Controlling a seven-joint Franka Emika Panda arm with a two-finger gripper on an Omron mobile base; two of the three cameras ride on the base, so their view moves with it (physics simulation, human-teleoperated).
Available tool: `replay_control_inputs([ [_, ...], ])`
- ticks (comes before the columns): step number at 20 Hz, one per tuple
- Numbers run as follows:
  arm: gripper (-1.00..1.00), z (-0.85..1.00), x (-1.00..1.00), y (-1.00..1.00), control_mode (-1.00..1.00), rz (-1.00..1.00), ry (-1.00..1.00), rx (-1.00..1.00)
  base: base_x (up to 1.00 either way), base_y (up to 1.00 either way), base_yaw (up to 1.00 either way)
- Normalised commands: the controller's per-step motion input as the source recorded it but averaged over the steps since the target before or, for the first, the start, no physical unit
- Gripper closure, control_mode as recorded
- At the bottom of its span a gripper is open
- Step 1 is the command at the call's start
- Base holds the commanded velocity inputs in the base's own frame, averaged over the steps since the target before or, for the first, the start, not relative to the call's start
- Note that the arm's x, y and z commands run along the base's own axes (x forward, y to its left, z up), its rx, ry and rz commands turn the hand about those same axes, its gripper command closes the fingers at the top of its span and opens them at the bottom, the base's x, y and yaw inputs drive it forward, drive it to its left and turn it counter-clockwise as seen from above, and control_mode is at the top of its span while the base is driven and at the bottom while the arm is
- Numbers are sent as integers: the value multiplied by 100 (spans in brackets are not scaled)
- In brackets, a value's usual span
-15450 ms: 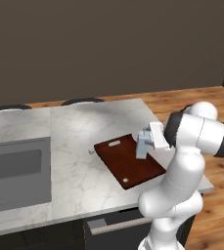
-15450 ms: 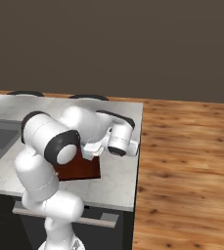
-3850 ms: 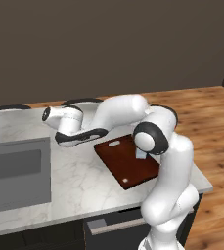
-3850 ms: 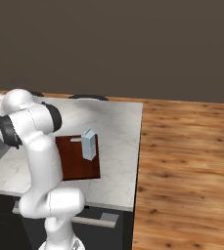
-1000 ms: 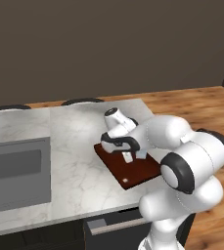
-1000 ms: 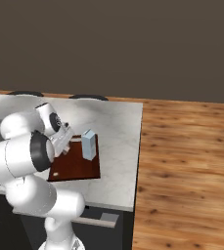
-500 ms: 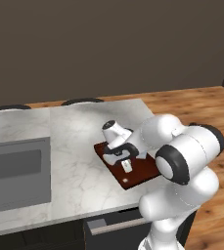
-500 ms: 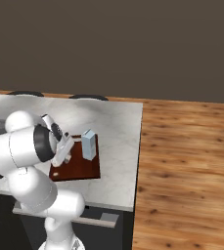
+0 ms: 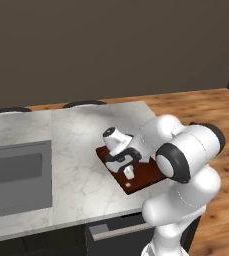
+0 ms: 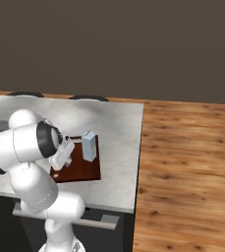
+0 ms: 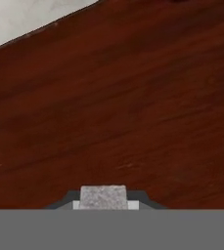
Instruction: Take out the milk from the fridge and place it on the tray on the counter. Then take the sugar cube near the tray and place it in the tray.
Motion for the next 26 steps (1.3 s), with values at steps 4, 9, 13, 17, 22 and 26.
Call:
replay_control_inputs([
  [4,100,-27,0,0,-100,0,0,0,0,0,0],
  [9,-100,-26,0,4,-100,0,0,0,0,0,0],
  [13,-100,-3,-10,8,-100,0,-6,-1,0,0,0],
  [17,-100,0,-16,8,-100,0,-11,-1,0,0,0],
  [22,-100,4,-3,9,-100,-2,-4,-1,0,0,0],
  [26,-100,51,-9,12,-100,-4,-1,0,0,0,0],
])
